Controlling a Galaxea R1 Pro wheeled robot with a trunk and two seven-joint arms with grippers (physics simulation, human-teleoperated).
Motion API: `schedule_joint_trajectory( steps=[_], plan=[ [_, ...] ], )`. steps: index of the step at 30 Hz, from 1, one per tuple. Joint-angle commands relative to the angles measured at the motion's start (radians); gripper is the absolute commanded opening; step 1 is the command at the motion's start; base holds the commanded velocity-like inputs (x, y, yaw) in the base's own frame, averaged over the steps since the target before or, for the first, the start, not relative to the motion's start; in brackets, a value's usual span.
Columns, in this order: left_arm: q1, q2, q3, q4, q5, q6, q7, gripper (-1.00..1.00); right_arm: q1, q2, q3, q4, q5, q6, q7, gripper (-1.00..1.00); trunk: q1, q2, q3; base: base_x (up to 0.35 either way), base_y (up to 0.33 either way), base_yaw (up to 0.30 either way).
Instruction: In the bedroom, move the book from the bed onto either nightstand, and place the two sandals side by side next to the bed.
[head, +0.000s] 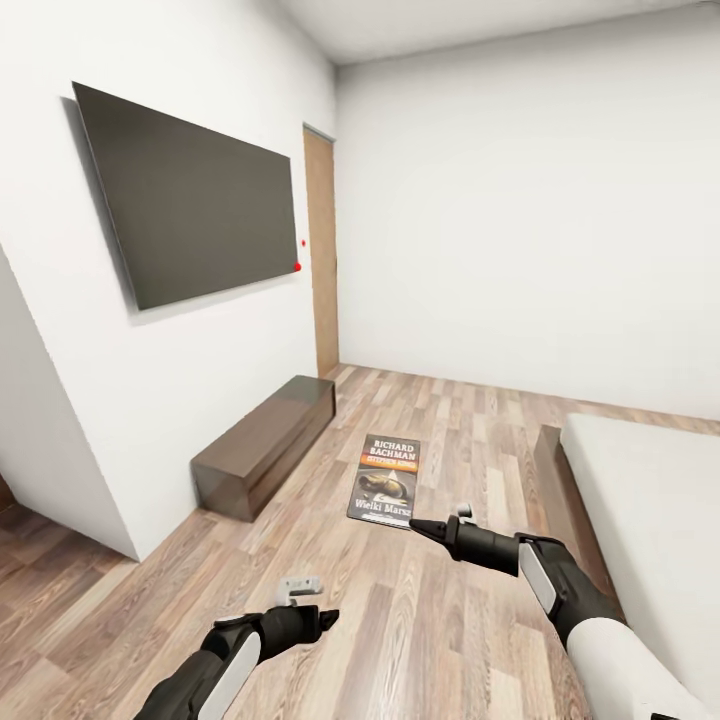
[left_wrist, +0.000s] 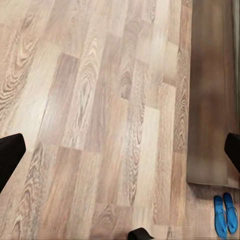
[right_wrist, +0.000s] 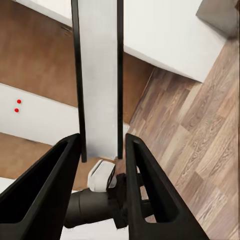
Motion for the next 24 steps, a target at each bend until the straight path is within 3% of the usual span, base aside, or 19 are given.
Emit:
schedule_joint_trajectory(
  steps=[1, 24],
  plan=[
    [-0.001, 0.001, -0.001, -0.001, 0.004, 0.004, 0.0, 1.0, -0.001, 0.0, -0.002, 0.0, -0.007, 0.008, 0.001, -1.0, 0.001, -0.002, -0.001, 0.0, 0.0, -0.295],
    [-0.001, 0.001, -0.001, -0.002, 0.004, 0.004, 0.0, 1.0, -0.001, 0.001, -0.004, 0.001, -0.007, 0.008, 0.001, -1.0, 0.001, -0.002, -0.001, 0.0, 0.0, -0.263]
  ],
)
